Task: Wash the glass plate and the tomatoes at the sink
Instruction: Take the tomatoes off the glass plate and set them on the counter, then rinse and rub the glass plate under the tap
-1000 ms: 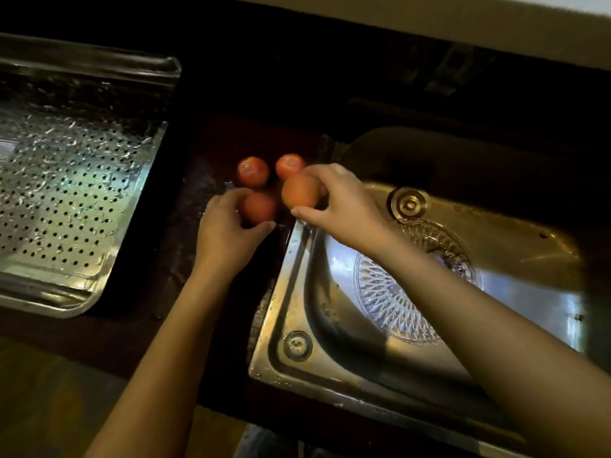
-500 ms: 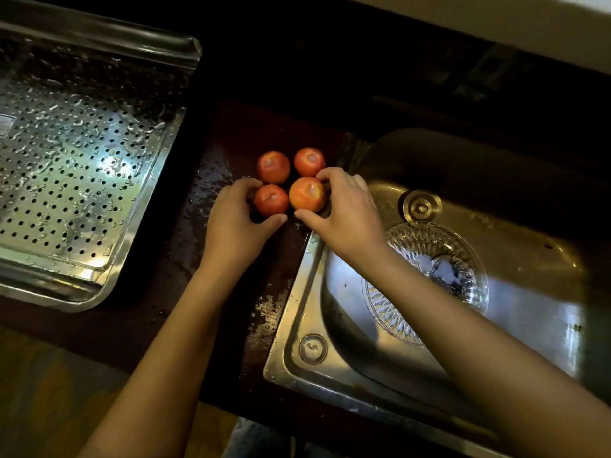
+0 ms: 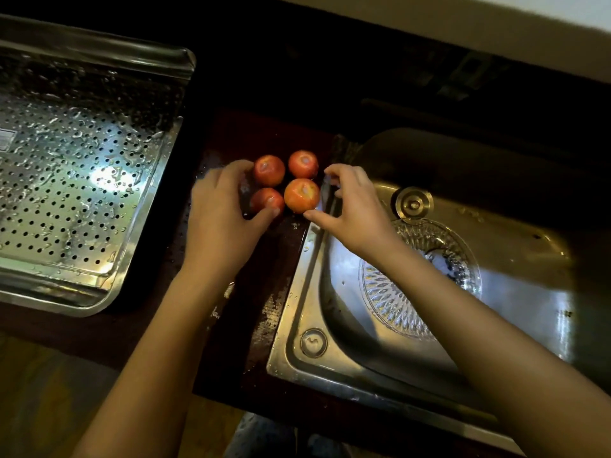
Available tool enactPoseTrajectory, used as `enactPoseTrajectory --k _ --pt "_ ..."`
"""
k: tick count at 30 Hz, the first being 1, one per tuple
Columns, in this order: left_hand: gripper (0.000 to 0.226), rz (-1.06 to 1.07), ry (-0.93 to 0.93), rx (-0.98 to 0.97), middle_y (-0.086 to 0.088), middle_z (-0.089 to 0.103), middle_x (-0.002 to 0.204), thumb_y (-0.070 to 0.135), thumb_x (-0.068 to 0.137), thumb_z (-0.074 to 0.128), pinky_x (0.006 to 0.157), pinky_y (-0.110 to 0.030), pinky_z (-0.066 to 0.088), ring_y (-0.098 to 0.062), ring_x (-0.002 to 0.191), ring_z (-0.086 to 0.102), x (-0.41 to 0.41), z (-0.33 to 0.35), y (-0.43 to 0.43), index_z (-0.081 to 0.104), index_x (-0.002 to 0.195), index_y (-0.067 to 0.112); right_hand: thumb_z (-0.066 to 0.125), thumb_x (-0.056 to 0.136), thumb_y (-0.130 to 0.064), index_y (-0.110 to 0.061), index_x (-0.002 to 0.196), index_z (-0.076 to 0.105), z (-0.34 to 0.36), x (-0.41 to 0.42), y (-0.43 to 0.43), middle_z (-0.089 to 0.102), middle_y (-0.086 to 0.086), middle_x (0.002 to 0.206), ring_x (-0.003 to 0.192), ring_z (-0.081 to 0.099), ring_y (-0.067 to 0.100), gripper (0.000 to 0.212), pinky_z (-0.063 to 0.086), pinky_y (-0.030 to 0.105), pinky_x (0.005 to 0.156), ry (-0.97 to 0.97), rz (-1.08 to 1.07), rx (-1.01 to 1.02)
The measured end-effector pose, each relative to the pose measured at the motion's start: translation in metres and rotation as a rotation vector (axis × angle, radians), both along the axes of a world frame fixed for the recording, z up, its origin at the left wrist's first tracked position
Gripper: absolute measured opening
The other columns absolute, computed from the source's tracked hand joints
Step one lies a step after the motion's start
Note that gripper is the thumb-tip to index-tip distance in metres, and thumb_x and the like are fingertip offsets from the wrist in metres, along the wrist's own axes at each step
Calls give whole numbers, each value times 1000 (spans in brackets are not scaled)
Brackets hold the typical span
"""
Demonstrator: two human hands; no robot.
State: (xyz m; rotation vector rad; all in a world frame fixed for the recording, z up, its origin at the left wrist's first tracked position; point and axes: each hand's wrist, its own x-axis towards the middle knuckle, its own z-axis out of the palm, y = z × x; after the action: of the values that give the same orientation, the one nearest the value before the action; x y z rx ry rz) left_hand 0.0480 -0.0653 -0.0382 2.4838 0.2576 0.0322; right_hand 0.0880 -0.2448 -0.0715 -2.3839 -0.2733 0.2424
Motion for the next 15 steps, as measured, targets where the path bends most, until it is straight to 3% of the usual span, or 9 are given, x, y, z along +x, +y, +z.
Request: enactPoseTrajectory --k 3,6,9,12,15 --pt "48 -44 -37 -105 1 54 111 26 75 73 78 -15 40 -14 97 53 5 28 -16 57 120 22 74 75 -31 -15 132 42 2 3 -30 46 9 127 116 47 23 67 43 35 95 73 -10 -16" --pt "40 -184 -9 -209 0 57 108 23 79 71 80 -24 48 -11 89 55 11 45 -52 60 117 19 73 77 -29 -13 129 46 3 7 -67 50 11 124 112 50 22 62 38 24 87 134 -51 -74" --pt "43 -367 67 -200 -5 59 111 26 81 68 86 -28 48 -13 93 57 21 40 -95 57 121 18 72 79 -25 -10 124 50 5 5 -108 55 11 117 105 53 22 53 40 26 82 199 -135 -102" --pt "46 -453 261 -164 -7 60 119 31 83 65 92 -32 48 -20 104 58 36 13 -136 53 125 18 67 83 -24 -10 120 51 2 -5 -149 56 5 108 96 54 18 43 46 31 79 268 -264 -72" --pt "45 -480 422 -99 -8 61 125 29 85 64 83 -24 39 -23 112 57 49 -24 -166 54 126 13 60 89 -19 -5 118 51 -13 -21 -188 56 8 103 91 54 20 34 49 35 79 317 -407 -44"
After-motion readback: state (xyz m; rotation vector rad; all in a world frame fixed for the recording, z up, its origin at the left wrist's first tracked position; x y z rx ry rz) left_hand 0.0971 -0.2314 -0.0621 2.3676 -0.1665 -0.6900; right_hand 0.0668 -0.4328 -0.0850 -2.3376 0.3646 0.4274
